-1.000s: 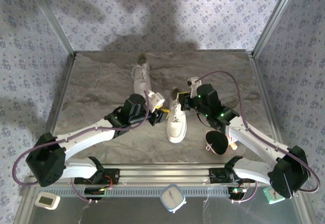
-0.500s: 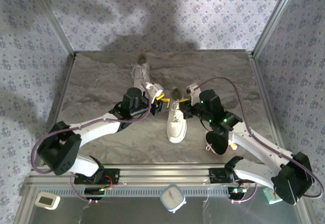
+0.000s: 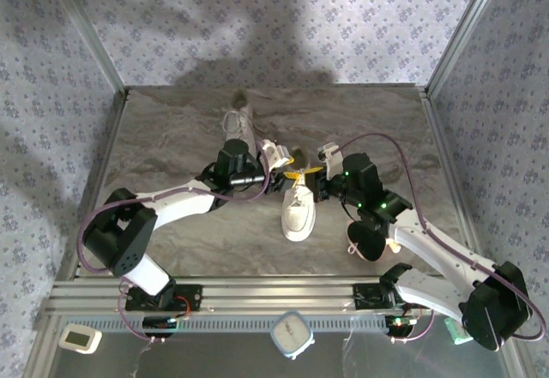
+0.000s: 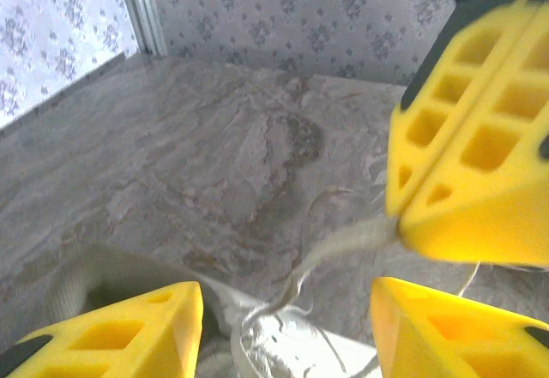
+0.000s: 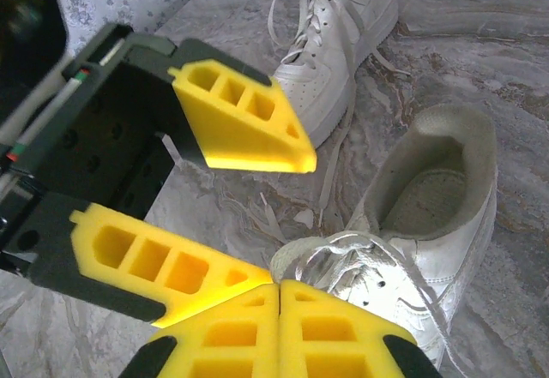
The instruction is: Tie the shoes
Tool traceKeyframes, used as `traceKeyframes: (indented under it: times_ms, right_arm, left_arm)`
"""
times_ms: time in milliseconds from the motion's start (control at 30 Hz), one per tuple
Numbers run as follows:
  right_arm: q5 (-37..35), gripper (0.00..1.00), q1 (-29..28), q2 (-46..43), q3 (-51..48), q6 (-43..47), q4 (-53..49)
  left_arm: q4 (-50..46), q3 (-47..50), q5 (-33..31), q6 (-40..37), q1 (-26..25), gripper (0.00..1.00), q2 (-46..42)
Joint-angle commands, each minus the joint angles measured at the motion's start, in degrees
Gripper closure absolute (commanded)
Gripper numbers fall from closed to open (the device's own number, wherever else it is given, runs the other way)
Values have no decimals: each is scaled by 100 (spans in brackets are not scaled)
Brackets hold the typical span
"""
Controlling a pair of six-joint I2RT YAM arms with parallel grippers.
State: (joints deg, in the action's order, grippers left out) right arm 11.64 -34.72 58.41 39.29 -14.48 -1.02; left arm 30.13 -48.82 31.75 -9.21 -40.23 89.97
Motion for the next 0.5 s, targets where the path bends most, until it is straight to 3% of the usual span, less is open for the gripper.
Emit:
traceKeyframes:
  times_ms: [0,467]
  right_arm:
    - [111,100,42,-40,7,86,128]
    - [136,100,28,-56,18,69,101]
  left_arm:
    - [-132,-310,376,-404,-35,46,149]
    - [-524,-756,494,-599,-84,54,428]
